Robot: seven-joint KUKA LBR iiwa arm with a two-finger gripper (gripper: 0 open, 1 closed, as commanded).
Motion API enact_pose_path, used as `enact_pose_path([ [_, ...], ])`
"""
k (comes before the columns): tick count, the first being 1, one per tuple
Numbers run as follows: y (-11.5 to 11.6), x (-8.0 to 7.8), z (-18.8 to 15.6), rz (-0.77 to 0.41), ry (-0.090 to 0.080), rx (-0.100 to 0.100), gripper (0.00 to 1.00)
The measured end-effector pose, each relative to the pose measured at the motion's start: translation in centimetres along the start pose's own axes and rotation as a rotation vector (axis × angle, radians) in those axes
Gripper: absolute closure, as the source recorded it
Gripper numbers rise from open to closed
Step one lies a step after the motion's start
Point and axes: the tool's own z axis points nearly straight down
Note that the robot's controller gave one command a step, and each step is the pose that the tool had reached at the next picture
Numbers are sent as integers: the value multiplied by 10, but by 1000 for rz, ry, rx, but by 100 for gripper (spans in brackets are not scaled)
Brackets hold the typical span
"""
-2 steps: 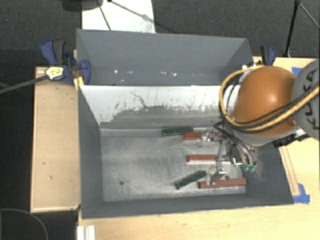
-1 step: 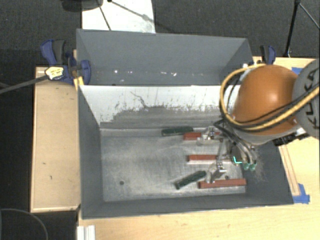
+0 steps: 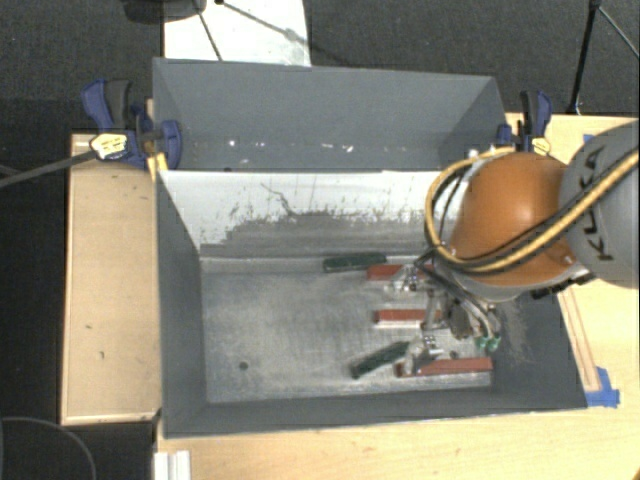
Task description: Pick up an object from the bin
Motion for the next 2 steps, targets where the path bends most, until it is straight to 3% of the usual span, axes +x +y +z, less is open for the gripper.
enact_pose_path([
  [1, -7, -13, 97, -216, 5, -1, 100],
  [2, -7, -13, 97, -215, 5, -1, 100],
])
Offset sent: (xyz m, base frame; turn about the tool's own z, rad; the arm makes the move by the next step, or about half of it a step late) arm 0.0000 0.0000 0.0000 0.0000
